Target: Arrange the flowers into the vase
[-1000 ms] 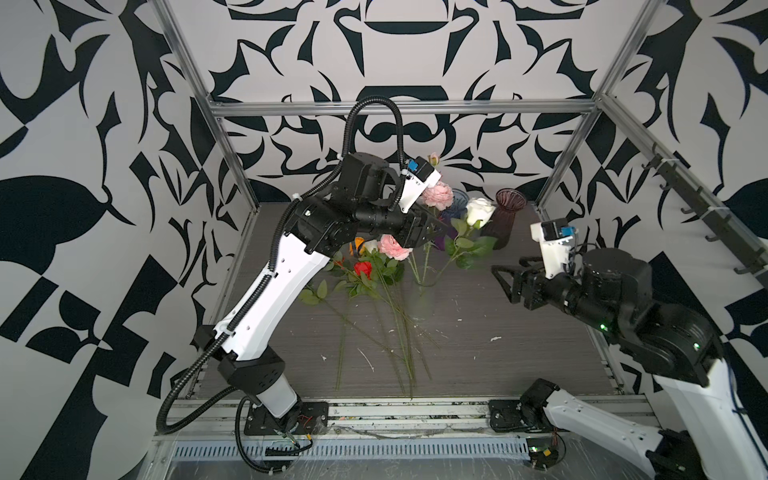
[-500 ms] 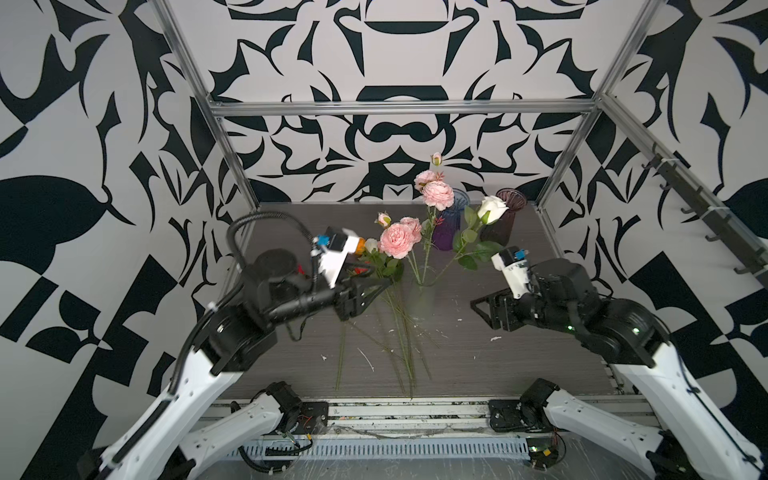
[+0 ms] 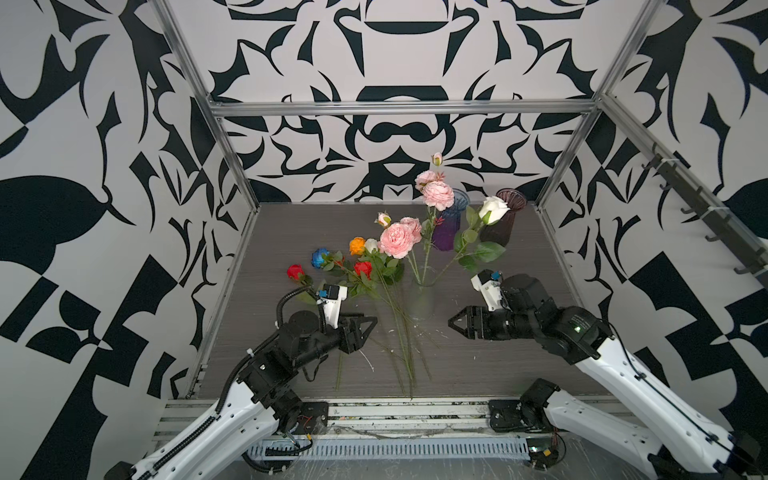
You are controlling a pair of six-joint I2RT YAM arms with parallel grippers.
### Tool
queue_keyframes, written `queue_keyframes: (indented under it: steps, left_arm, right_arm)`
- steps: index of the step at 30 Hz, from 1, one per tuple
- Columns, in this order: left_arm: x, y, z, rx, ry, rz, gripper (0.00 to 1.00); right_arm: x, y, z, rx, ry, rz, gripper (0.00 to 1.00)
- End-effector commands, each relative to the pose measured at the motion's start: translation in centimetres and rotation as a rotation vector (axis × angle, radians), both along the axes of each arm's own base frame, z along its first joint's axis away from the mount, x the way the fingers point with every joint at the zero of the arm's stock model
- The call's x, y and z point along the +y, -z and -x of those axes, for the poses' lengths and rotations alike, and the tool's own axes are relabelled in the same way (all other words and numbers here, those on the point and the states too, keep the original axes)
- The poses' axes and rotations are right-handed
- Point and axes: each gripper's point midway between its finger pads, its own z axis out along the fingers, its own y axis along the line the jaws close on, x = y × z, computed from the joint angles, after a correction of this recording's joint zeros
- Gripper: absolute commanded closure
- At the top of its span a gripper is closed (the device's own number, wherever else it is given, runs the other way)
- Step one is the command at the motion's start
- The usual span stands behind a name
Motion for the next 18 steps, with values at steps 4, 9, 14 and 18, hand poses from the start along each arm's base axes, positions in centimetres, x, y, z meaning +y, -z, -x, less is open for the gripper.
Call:
queue_keyframes:
  steps: [4,9,14,18]
  left_arm:
    - [-3.1,-5.1,-1.8,-0.213,0.079,0.092,0.19]
    - [-6.2,-6.1,-1.8,-0.481,0.256,0.021,0.1]
    - [-8.6,-5.8,-0.5,-0.775,0.431,-0.084,0.0]
    - [-9.6,-4.4,-1.9,-0.874,0.461,-0.199,0.0]
  right_arm:
    - [0.1,0.2,-1.3,0.005,0.113,-0.056,0.27]
    - [-1.8,2.9,-1.3,-0.019,0.174,0.01,0.26]
    - [-2.3,5.5,-2.0,-0.089,0.161,0.053,0.25]
    - [-1.9,7.3,-2.9,-0.123,0.137,0.07,0.22]
